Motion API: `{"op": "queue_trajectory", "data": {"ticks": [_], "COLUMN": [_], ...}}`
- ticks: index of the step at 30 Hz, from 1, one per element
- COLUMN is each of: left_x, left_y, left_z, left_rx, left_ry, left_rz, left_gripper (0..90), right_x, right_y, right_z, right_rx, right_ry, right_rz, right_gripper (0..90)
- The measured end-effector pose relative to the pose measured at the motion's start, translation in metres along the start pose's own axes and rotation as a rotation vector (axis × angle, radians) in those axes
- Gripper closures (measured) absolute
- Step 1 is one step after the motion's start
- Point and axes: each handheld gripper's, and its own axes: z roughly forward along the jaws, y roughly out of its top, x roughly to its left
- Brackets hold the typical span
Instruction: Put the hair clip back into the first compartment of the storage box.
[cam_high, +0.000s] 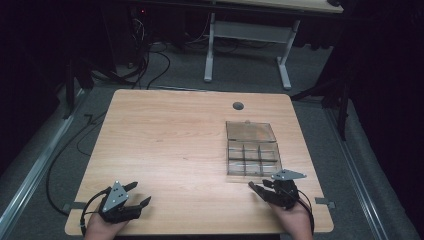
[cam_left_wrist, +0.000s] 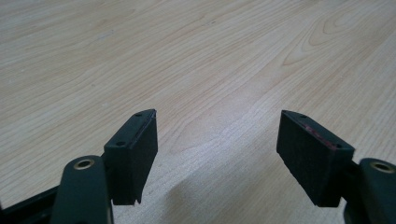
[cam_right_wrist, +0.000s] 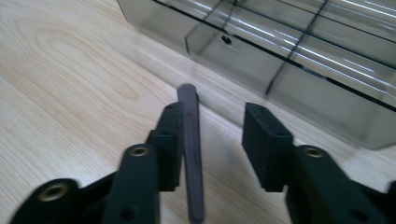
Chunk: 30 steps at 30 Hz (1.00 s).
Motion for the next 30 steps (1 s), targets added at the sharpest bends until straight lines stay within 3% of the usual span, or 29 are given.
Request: {"op": "queue_trajectory", "data": {"ticks": [8, 10, 11, 15, 22, 30], "left_x": [0.000, 0.000, 0.000, 0.000, 0.000, 0.000], "left_y": [0.000, 0.000, 0.000, 0.000, 0.000, 0.000], "left_z": [0.000, 0.000, 0.000, 0.000, 0.000, 0.000], "left_rx": [-0.002, -0.003, -0.002, -0.003, -0.002, -0.001], "left_ry": [-0.012, -0.014, -0.015, -0.018, -0.022, -0.025], "left_rz": [0.001, 0.001, 0.001, 0.003, 0.003, 0.005], "left_gripper": [29.7, 29.6, 29.6, 29.7, 29.7, 29.7], "right_x": [-0.001, -0.001, 0.000, 0.001, 0.004, 0.006], "right_y": [0.004, 0.006, 0.008, 0.011, 0.019, 0.027], "right_z": [-0.008, -0.010, -0.009, -0.007, -0.010, -0.010], "right_rx": [0.084, 0.092, 0.124, 0.170, 0.221, 0.313], "right_ry": [-0.038, -0.035, -0.029, -0.034, -0.047, -0.032], "right_rz": [-0.016, -0.015, -0.007, -0.022, -0.061, -0.069], "right_gripper": [49.9, 47.4, 43.3, 40.3, 40.5, 42.3]}}
